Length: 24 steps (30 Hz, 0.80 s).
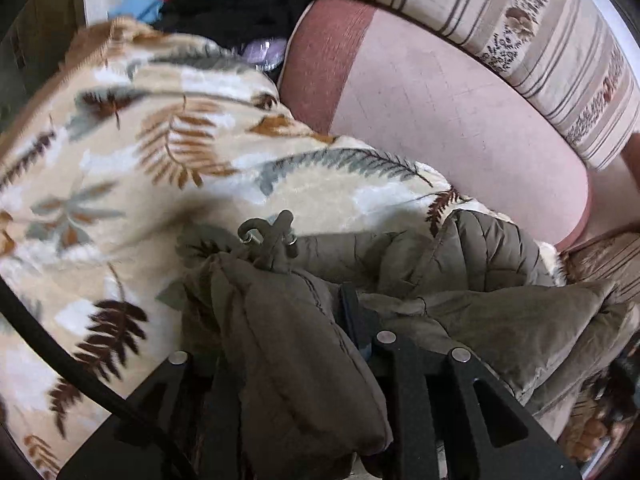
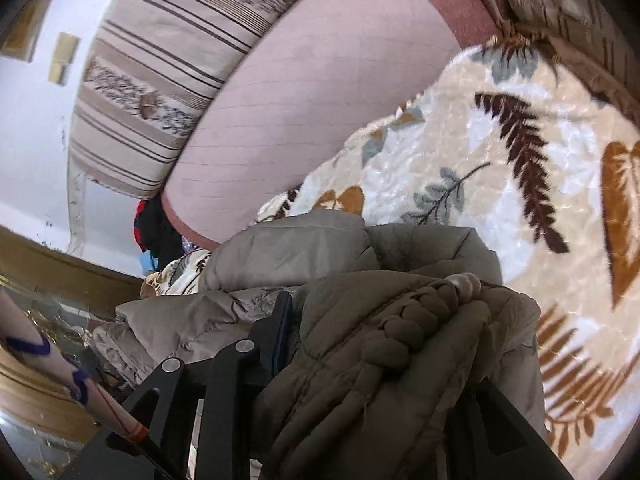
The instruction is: Fold large clothes
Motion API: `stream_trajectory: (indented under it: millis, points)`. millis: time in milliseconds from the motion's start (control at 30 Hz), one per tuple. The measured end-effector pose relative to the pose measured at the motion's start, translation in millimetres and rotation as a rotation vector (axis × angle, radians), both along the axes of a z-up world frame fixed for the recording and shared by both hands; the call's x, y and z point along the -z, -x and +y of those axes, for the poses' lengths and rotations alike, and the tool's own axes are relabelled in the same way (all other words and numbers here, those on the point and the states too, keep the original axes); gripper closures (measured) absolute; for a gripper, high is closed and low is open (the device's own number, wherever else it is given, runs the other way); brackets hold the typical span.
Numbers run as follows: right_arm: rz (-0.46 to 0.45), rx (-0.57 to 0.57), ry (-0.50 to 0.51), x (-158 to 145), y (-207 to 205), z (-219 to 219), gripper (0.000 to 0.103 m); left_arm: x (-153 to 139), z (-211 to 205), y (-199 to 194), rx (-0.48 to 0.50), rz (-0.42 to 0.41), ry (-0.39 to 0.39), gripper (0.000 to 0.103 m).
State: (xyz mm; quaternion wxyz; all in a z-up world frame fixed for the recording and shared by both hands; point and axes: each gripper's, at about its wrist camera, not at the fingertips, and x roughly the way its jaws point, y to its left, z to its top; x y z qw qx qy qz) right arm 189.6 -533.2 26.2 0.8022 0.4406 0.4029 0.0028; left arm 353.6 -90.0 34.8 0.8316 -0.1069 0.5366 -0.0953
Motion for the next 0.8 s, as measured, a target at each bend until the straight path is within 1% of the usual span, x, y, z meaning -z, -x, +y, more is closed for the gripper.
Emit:
stream_trajectory:
  millis: [33, 67, 100, 133, 167, 200, 233, 267, 300, 333, 400, 433, 467, 500, 533, 600, 667, 700, 767, 800]
  points:
    - [-0.001, 0.0, -0.017, 3.9, -1.3, -1.9, 0.071, -1.0, 4.0, -0.4, 0.004, 0.005, 0.028, 0.078]
    - [-0.007, -0.004, -0.03, 5.7, -1.3, -3.2, 0.067, -4.6, 11.3, -0.2, 0.012, 0.008, 0.082, 0.075]
    - [-0.021, -0.009, -0.05, 5.5, 0.7, -4.5, 0.061, -8.8, 17.0, 0.7, 0.016, 0.007, 0.141, 0.067]
    - [-0.042, -0.009, -0.075, 4.1, 4.2, -6.5, 0.057, -13.0, 23.7, 1.5, 0.021, 0.003, 0.201, 0.055]
    - [-0.074, -0.006, -0.11, 2.3, 8.6, -9.4, 0.043, -18.2, 31.0, 3.5, 0.026, -0.004, 0.279, 0.048]
    - [-0.096, -0.003, -0.129, 0.1, 12.2, -10.3, 0.02, -23.8, 38.3, 6.4, 0.026, -0.012, 0.356, 0.036]
    - [-0.135, 0.018, -0.139, -5.4, 18.6, -11.9, 0.01, -29.8, 44.8, 10.5, 0.021, -0.02, 0.425, 0.027]
    - [-0.163, 0.046, -0.125, -11.1, 24.3, -12.6, 0.003, -34.8, 48.1, 13.4, 0.02, -0.027, 0.463, 0.023]
    - [-0.197, 0.074, -0.097, -20.7, 31.6, -13.4, 0.003, -42.1, 51.2, 18.0, 0.02, -0.043, 0.492, 0.019]
    - [-0.213, 0.073, -0.092, -25.2, 34.1, -12.5, 0.003, -51.5, 51.9, 23.5, 0.027, -0.062, 0.491, 0.018]
    - [-0.23, 0.068, -0.041, -37.4, 40.1, -5.9, 0.003, -63.0, 39.9, 29.9, 0.061, -0.094, 0.436, 0.018]
    - [-0.219, 0.06, 0.041, -44.8, 41.3, 3.9, 0.003, -67.6, 30.8, 34.4, 0.078, -0.113, 0.381, 0.018]
    - [-0.207, 0.041, 0.114, -48.9, 40.5, 14.4, 0.003, -70.8, 15.2, 40.9, 0.095, -0.141, 0.286, 0.017]
    - [-0.192, 0.008, 0.208, -52.1, 38.0, 29.0, 0.003, -71.1, 3.9, 45.6, 0.111, -0.16, 0.219, 0.017]
    - [-0.177, -0.024, 0.297, -54.2, 36.1, 43.6, 0.003, -68.6, -10.5, 50.4, 0.134, -0.176, 0.158, 0.017]
    - [-0.152, -0.069, 0.416, -51.4, 30.1, 69.3, 0.003, -57.7, -36.5, 56.5, 0.18, -0.19, 0.065, 0.017]
    - [-0.138, -0.099, 0.453, -44.6, 20.5, 84.1, 0.003, -40.7, -63.5, 56.6, 0.209, -0.194, -0.037, 0.017]
    - [-0.132, -0.108, 0.464, -40.6, 15.1, 88.7, 0.003, -34.3, -71.0, 54.7, 0.216, -0.195, -0.071, 0.017]
    - [-0.114, -0.121, 0.499, -32.2, 2.1, 98.3, 0.003, -14.5, -90.0, 42.7, 0.219, -0.198, -0.176, 0.017]
    - [-0.097, -0.128, 0.529, -25.9, -7.6, 103.5, 0.003, -8.8, -94.1, 39.3, 0.215, -0.196, -0.205, 0.017]
